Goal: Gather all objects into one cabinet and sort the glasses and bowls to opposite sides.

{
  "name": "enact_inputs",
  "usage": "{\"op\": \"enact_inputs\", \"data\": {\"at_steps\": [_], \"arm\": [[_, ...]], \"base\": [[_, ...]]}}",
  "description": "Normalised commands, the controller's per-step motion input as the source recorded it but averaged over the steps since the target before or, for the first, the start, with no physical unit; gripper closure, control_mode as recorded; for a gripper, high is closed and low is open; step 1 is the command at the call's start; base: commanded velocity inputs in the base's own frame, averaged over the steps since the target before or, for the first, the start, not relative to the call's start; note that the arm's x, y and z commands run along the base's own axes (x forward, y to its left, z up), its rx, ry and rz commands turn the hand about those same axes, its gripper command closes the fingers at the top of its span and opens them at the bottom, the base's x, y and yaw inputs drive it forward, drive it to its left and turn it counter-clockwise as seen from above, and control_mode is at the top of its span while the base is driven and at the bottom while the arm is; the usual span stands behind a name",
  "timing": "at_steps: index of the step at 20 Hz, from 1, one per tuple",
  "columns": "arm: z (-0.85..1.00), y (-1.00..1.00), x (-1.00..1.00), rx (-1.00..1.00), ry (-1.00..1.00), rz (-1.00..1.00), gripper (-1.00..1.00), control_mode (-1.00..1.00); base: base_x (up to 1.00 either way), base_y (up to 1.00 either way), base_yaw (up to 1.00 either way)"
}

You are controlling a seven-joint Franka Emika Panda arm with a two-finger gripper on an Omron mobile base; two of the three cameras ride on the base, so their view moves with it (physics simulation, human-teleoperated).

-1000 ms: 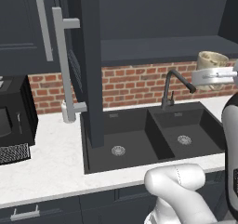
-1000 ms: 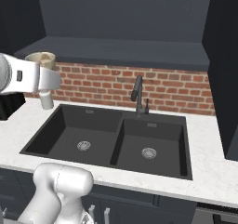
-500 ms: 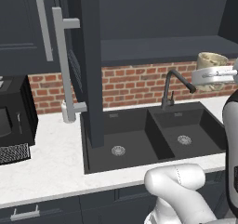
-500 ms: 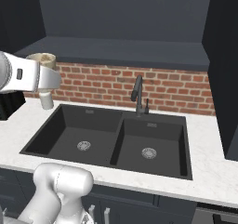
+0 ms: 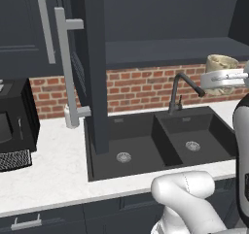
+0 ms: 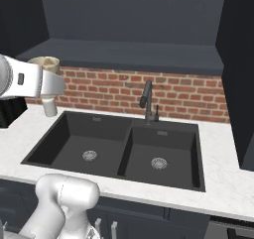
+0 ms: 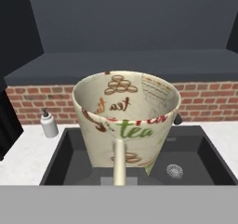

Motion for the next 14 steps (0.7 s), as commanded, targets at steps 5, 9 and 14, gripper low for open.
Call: {"op": "enact_inputs", "data": {"at_steps": [5,9,14], "arm": [[0.00,0.00,0.00,0.00,0.00,0.00,1.00,1.00],[0.00,0.00,0.00,0.00,0.00,0.00,1.00,1.00],[0.00,0.00,0.00,0.00,0.00,0.00,1.00,1.00]], "base": [[-0.87,-0.02,0.00],[-1.00,-0.17,0.00],[-0.78,-0.30,-0.07]]}}
